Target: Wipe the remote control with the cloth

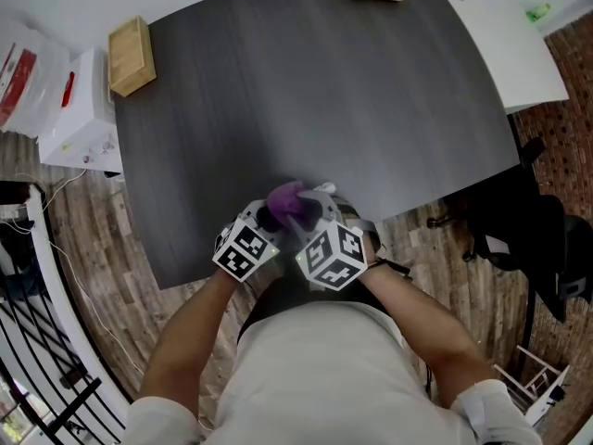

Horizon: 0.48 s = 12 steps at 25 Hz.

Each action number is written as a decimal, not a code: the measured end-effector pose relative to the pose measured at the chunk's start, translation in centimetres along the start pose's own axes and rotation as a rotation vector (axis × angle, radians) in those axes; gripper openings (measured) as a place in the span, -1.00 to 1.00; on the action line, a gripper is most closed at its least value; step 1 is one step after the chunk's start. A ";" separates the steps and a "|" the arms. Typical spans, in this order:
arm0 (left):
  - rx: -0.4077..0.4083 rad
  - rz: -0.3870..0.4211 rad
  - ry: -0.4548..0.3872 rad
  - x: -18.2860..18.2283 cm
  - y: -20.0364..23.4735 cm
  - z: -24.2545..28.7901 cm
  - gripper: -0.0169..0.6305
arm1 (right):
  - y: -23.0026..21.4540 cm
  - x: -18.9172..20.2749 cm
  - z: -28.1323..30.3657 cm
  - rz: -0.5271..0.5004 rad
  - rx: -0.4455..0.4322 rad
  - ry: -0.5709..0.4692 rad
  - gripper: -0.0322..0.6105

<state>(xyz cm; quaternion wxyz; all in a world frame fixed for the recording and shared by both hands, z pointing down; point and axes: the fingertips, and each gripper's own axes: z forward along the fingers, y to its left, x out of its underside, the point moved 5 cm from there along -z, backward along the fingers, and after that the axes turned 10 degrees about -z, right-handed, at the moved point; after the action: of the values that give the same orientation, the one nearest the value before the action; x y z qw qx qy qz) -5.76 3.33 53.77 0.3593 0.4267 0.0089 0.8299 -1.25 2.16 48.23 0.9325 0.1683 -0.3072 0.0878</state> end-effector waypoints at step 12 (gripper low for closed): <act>0.061 -0.126 -0.019 -0.1 0.9 -0.1 -0.61 | -1.9 2.3 -0.5 -0.155 0.185 0.039 -0.51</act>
<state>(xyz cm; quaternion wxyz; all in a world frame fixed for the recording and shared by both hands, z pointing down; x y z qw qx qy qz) -6.36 2.67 53.94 0.3977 0.4437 0.0574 0.8010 1.35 0.70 48.68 0.9228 0.2749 -0.2658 0.0468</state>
